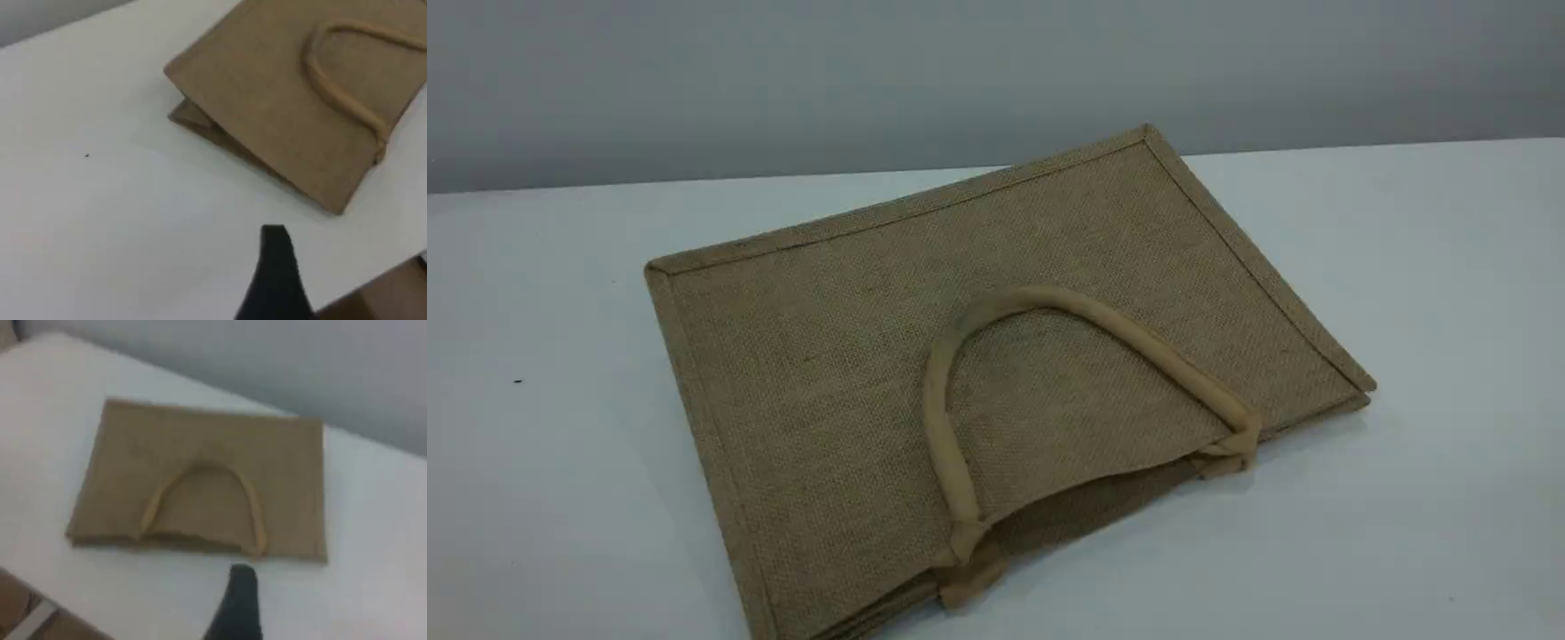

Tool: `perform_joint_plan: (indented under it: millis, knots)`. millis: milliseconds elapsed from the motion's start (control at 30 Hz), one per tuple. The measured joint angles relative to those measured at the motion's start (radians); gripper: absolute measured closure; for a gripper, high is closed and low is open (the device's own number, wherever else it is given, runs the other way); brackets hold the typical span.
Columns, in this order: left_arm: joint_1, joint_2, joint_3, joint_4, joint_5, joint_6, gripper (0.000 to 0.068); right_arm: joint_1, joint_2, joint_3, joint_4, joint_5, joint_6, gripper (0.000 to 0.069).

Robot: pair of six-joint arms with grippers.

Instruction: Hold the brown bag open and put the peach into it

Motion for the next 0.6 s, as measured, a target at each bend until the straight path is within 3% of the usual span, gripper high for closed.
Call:
perform_joint_plan:
  millis: [267, 600]
  knots:
    - [0.0, 0.0, 0.035, 0.001, -0.044, -0.024, 0.0192, 0.0, -0.005, 0.221, -0.089, -0.066, 0.0, 0.0106]
    - [0.0, 0.002, 0.12, 0.018, -0.12, -0.099, 0.0192, 0.0, -0.005, 0.249, -0.091, -0.124, -0.006, 0.0114]
